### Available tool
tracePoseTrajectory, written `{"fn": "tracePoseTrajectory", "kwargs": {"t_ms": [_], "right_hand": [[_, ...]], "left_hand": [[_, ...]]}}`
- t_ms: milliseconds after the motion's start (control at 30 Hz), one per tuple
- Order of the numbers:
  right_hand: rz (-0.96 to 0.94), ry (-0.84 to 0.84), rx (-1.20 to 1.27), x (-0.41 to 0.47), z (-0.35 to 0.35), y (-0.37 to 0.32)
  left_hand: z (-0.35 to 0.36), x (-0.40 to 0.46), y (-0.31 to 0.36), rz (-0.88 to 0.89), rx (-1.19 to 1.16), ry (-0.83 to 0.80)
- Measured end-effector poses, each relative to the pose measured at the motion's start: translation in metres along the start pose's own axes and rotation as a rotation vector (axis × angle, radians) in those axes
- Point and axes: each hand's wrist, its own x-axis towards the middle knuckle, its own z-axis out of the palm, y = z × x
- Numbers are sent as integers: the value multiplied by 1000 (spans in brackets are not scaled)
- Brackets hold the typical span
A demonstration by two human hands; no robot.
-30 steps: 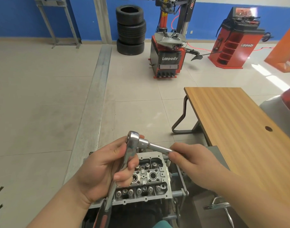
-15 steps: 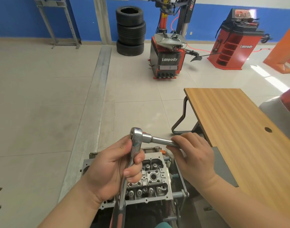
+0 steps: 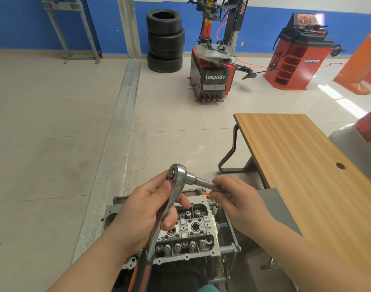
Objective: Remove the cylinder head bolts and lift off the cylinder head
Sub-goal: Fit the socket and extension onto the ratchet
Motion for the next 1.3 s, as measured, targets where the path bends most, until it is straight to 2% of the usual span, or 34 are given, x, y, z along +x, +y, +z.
{"fn": "tracePoseTrajectory", "kwargs": {"t_ms": [100, 233, 333, 433, 500, 633, 800, 867, 967, 1067, 1133, 1233, 1300], "right_hand": [[60, -203, 96, 3, -8, 4], [168, -526, 395, 8, -22, 4], [198, -619, 564, 11, -27, -1], [190, -596, 606, 10, -23, -2], [200, -487, 575, 6, -15, -3], [167, -163, 242, 0, 1, -6], [115, -34, 64, -3, 8, -9], [63, 80, -24, -7, 10, -9], [14, 186, -94, -11, 13, -11], [96, 96, -55, -7, 18, -13], [219, -40, 103, -1, 23, -14], [379, -173, 296, 2, 31, -15], [433, -230, 299, 1, 34, -12]], "left_hand": [[-5, -2, 1, -13, 79, -8], [-12, -5, 4, -58, 100, -44], [-14, -5, 7, -100, 27, -96], [-13, -4, 13, -125, -31, -140], [-11, -1, 16, -131, -67, -125], [-5, 4, 16, -135, -146, -35], [-1, 4, 14, -144, -183, -10], [0, 4, 12, -136, -184, -11], [-2, 4, 14, -106, -98, -29], [-4, 8, 21, -83, 22, -38], [-3, 18, 25, -101, 85, -18], [-2, 42, 33, -212, 187, 5], [-5, 58, 42, -273, 397, -62]]}}
